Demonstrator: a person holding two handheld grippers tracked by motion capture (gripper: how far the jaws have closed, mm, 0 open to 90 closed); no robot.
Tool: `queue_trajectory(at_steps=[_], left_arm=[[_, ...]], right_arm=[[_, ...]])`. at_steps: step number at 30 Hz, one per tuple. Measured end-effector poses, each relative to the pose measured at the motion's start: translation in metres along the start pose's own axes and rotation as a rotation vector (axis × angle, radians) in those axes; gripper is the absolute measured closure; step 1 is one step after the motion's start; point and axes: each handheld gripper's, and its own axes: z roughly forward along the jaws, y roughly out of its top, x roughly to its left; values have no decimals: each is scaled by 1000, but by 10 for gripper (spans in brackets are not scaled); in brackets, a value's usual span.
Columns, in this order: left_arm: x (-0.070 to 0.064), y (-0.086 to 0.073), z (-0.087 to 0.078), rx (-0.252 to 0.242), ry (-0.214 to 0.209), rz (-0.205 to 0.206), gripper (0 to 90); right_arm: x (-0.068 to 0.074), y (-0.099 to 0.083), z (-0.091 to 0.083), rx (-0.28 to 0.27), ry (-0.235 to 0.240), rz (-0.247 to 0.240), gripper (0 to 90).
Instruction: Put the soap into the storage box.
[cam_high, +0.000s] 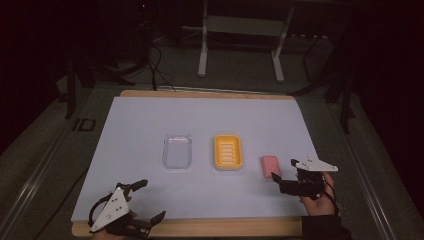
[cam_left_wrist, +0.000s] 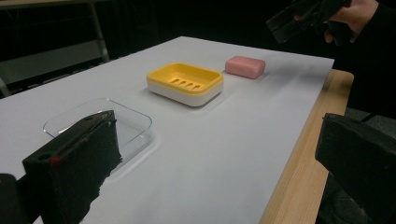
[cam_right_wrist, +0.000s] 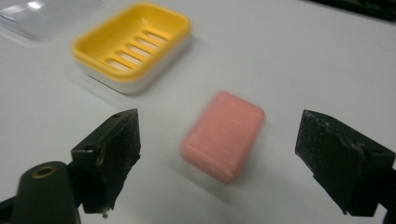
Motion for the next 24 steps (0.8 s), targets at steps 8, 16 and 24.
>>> queue_trajectory(at_steps=[8,16,24], left_arm=[[0,0,1,3,-1,0,2],[0,0,1,5,-5,-1,2],[0,0,1,8,-5,1,2]], right_arm=[[0,0,2,7,17,-39,150],[-5,-1,0,-23,33,-49,150],[-4,-2,0,-106,131,-133,145]])
